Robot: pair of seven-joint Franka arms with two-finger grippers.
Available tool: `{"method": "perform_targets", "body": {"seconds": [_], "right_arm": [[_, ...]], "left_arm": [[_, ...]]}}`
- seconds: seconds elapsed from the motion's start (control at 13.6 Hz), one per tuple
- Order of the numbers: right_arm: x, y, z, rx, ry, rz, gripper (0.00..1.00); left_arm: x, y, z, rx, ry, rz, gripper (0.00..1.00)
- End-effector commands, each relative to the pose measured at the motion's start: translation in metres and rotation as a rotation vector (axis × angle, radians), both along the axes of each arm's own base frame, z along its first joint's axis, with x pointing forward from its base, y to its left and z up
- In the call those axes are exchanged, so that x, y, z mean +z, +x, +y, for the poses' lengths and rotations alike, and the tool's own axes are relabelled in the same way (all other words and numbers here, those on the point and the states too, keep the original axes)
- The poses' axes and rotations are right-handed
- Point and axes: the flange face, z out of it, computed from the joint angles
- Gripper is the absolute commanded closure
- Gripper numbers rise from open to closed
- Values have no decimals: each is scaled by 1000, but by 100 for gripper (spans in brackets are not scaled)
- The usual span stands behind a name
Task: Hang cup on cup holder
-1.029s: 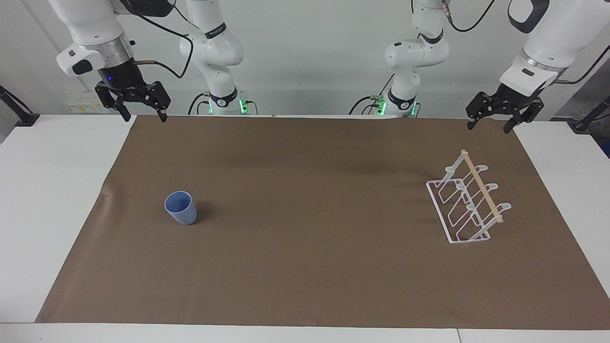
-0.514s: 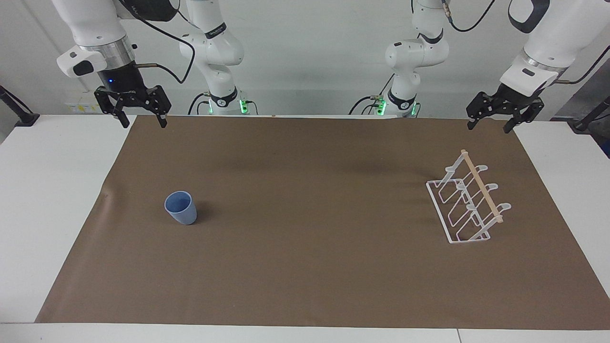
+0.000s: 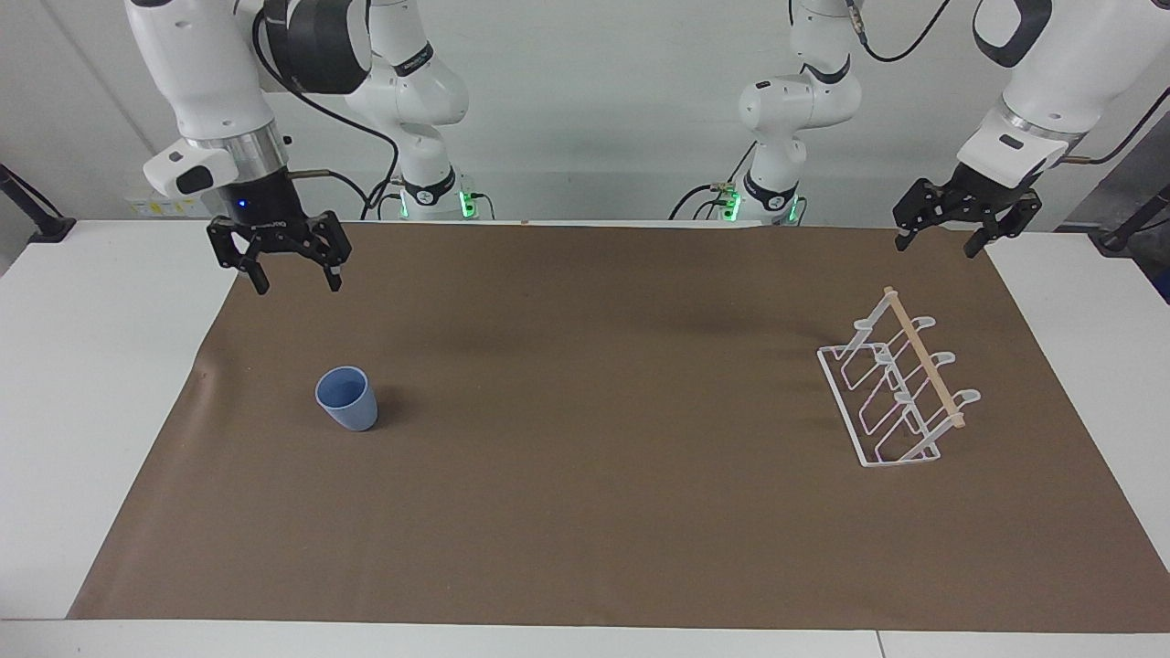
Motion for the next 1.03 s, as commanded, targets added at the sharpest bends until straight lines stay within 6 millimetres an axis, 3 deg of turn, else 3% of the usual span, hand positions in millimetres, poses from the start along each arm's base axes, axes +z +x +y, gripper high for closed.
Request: {"method": "perform_targets", "body": {"seconds": [0.0,0.22,0.44,0.59,0.96], "right_arm": [[-50,2,-2,10,16,10,0],[-105,11,14,56,22,51,0],[-128,6,30,71,27,43,0],[-145,7,35,76,30,29,0],[-204,8,35,75,37,23,0]], "left_arm": [[-1,-9,0,-15,18,-21,0],[-2,-11,-1,-17,18,-20,0],[0,-12,4,-13,22,7,0],[16,-13,7,-12,22,31,0],[10,-13,1,-10,21,33,0]]}}
